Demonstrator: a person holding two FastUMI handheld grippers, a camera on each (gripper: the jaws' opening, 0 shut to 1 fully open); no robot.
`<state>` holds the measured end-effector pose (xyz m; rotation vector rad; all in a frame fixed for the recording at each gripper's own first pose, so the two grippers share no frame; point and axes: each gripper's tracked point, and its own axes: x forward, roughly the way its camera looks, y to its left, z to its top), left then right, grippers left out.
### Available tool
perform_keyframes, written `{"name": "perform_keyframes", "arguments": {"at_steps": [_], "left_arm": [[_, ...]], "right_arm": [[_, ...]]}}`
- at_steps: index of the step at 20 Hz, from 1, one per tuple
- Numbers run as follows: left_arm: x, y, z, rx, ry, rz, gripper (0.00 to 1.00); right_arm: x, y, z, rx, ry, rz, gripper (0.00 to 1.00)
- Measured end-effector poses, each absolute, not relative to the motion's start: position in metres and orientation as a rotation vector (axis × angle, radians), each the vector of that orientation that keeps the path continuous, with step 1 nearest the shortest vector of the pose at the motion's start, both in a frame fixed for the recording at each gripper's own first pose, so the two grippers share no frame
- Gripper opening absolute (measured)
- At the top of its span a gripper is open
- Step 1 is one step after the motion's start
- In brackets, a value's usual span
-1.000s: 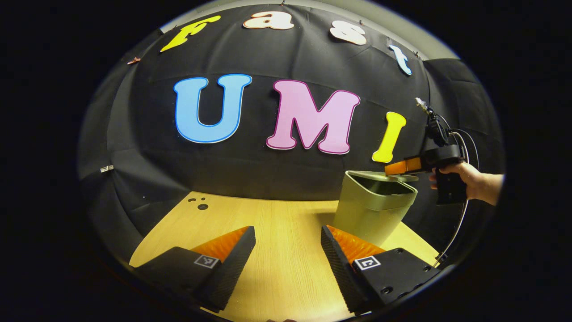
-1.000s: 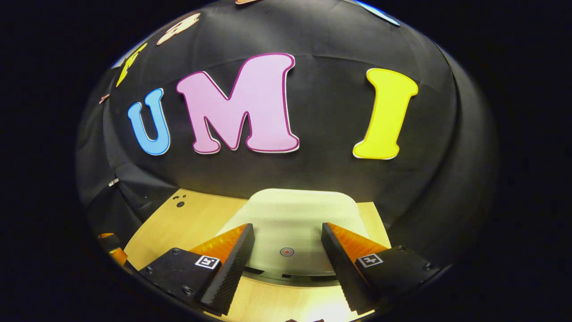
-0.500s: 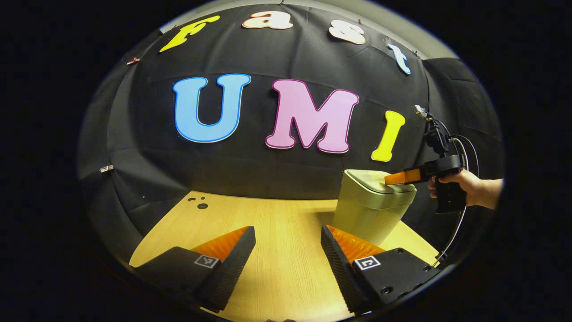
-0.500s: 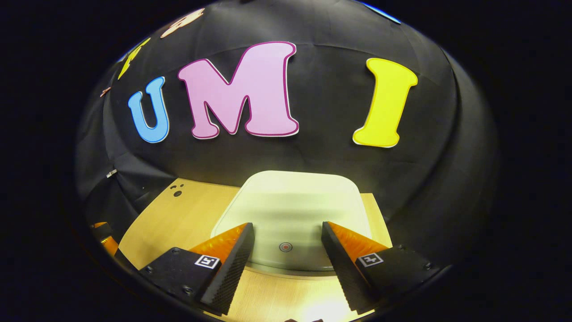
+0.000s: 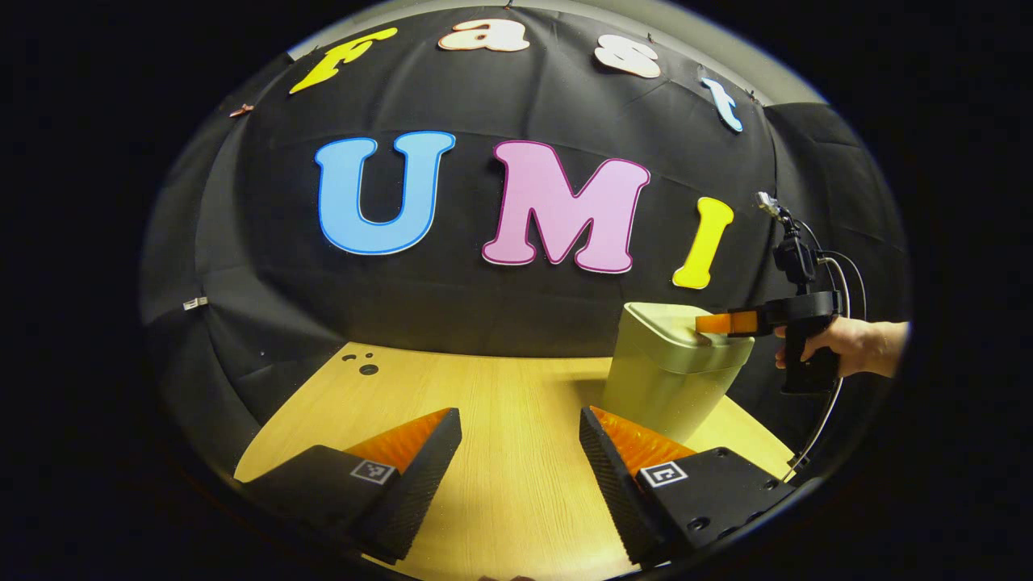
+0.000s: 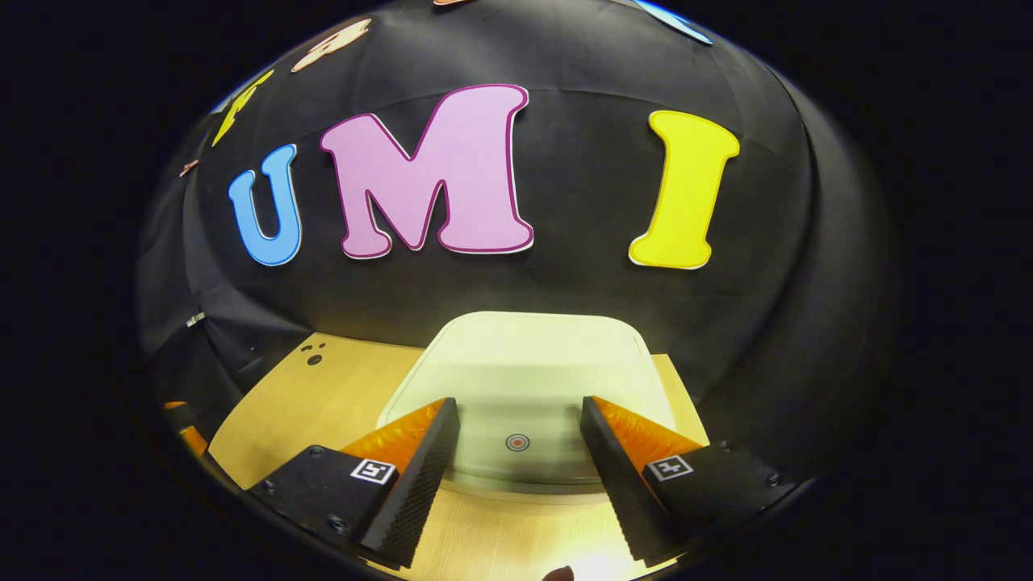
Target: Press the lid of the desktop garbage bin to open it, pick up the crumpled paper on the desktop and throw it into the bin, then pick up the pop can on the desktop and drop it into the bin, and finally close the garbage bin lid.
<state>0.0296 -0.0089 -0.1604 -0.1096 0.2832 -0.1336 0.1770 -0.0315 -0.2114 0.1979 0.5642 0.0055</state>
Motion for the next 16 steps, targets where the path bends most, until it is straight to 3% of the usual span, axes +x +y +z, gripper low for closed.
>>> {"name": "perform_keyframes", "arguments": {"at_steps": [16], "left_arm": [[0.031,-0.015,-0.158,-0.117,0.275,-0.148,0.94]], "right_arm": [[0.176,-0.036,-0.168,0.204,0.439,0.016,0.95]]}}
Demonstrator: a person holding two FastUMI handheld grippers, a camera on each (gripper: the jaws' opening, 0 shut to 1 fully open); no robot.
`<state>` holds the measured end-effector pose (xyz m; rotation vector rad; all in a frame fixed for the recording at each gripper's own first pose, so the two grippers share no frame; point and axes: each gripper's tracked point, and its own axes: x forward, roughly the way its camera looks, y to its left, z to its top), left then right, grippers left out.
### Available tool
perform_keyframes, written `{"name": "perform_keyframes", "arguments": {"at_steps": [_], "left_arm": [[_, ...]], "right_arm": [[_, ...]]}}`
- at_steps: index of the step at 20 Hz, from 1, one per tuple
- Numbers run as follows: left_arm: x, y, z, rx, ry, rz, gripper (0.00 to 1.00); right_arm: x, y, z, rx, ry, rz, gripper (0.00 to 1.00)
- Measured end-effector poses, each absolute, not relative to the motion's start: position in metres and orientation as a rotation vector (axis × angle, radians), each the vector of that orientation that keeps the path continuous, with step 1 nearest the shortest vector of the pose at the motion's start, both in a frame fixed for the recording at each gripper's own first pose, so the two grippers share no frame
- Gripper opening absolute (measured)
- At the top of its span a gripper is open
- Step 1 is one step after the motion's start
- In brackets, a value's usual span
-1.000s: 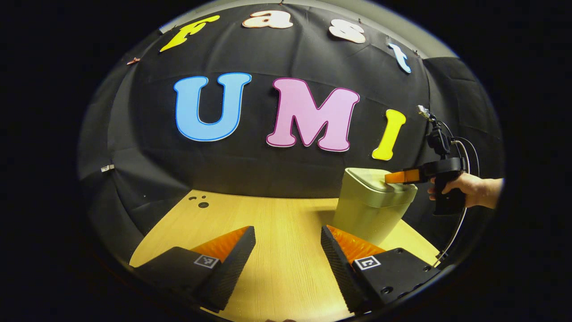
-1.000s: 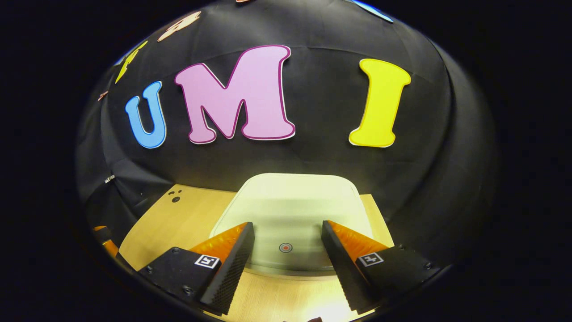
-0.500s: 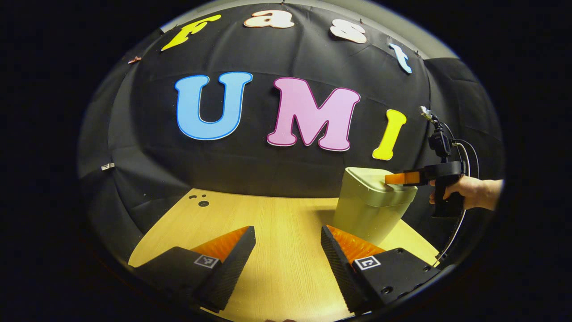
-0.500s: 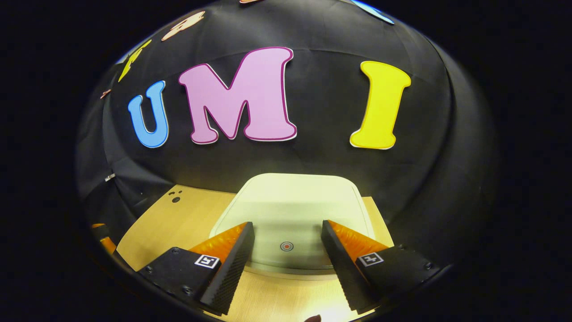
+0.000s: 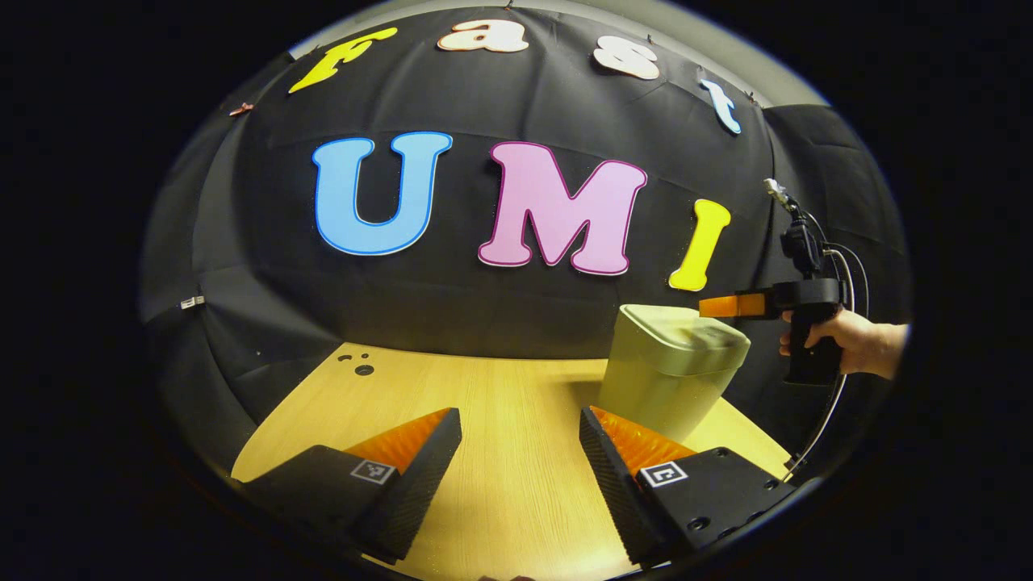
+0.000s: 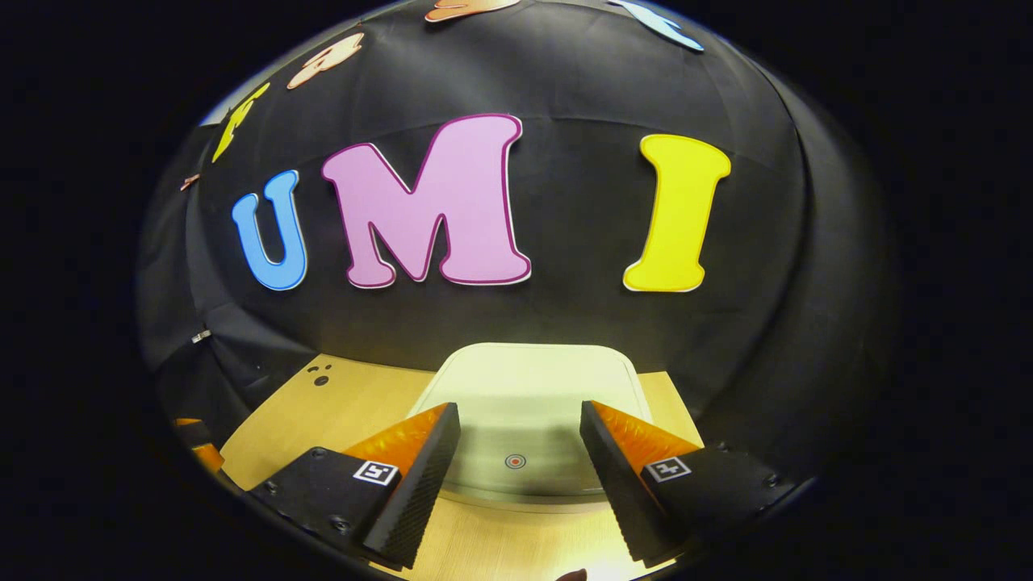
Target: Press the lid of the desktop garbage bin to open it, pick up the crumpled paper on the desktop and throw it into the bin, then pick up the pop can on the desktop and drop it into the bin, and finally close the garbage bin lid.
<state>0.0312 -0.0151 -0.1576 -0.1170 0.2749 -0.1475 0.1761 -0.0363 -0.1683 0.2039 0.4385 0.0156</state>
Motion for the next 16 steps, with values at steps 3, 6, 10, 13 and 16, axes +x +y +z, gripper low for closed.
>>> {"name": "perform_keyframes", "arguments": {"at_steps": [3,6,10,13,16], "left_arm": [[0.032,-0.014,-0.157,-0.114,0.275,-0.148,0.94],[0.034,-0.014,-0.159,-0.114,0.277,-0.146,0.94],[0.036,-0.014,-0.157,-0.115,0.276,-0.146,0.94],[0.037,-0.016,-0.156,-0.113,0.270,-0.150,0.94],[0.036,-0.019,-0.156,-0.107,0.271,-0.155,0.94]], "right_arm": [[0.158,-0.026,-0.158,0.182,0.390,0.053,0.94],[0.137,-0.016,-0.150,0.154,0.360,0.085,0.94],[0.114,-0.001,-0.140,0.161,0.337,0.105,0.94],[0.094,0.012,-0.138,0.177,0.328,0.125,0.94],[0.076,0.028,-0.141,0.177,0.336,0.148,0.94]]}}
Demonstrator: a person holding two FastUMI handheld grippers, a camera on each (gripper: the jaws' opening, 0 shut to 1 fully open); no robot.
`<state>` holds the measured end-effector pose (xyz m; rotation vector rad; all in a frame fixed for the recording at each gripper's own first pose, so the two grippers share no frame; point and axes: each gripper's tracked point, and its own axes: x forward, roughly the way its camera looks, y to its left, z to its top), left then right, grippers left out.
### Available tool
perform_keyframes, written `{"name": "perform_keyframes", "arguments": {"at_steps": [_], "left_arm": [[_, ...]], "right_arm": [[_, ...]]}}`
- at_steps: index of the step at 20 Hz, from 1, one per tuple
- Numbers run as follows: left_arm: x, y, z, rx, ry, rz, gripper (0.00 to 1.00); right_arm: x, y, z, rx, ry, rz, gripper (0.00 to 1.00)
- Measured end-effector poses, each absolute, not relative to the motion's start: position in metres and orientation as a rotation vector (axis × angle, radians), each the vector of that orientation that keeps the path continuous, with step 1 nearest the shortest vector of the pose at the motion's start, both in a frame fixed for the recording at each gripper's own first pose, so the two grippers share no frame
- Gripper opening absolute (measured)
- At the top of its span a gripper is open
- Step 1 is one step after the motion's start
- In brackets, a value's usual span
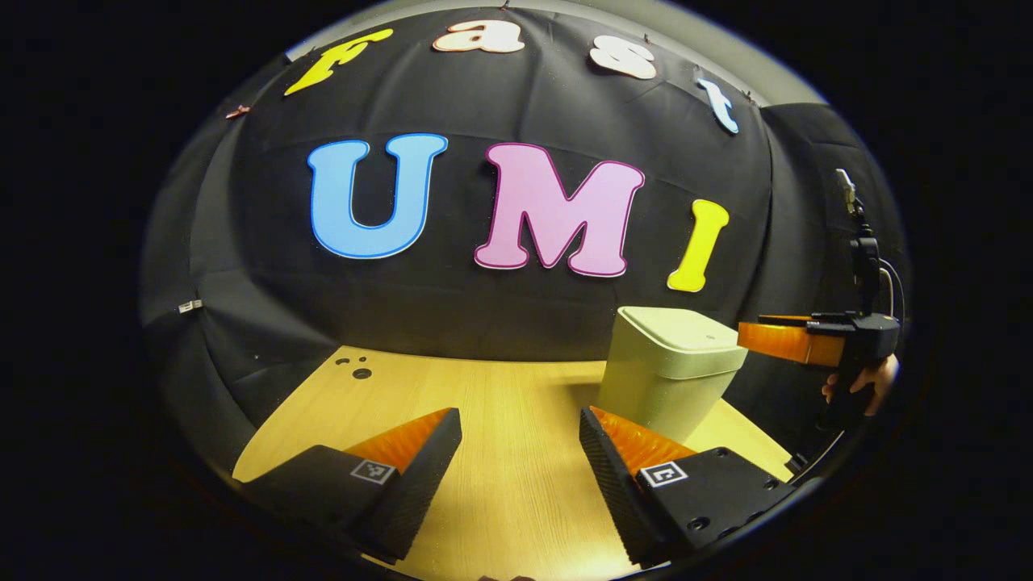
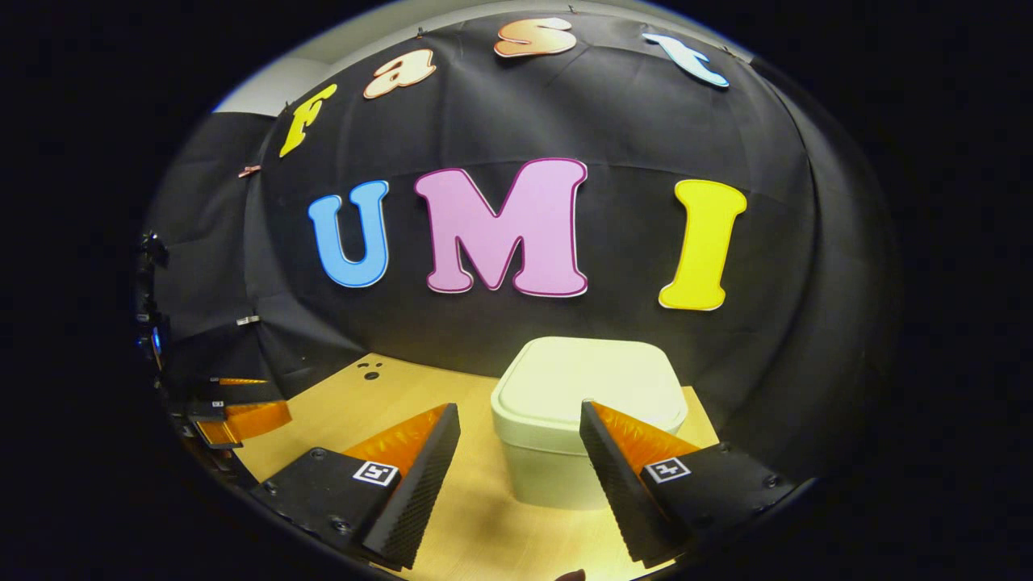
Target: Press the lid of the desktop garbage bin to open it, pick up the crumpled paper on the desktop and throw it into the bin, then pick up the pop can on the desktop and drop it into the bin, and finally close the garbage bin lid.
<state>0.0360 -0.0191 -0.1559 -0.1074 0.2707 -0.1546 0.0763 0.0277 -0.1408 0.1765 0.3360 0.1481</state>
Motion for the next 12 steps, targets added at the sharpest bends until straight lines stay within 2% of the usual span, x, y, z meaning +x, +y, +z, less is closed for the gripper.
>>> {"name": "perform_keyframes", "arguments": {"at_steps": [12], "left_arm": [[0.032,-0.022,-0.157,-0.105,0.277,-0.155,0.94]], "right_arm": [[0.032,0.057,-0.160,0.217,0.365,0.178,0.95]]}}
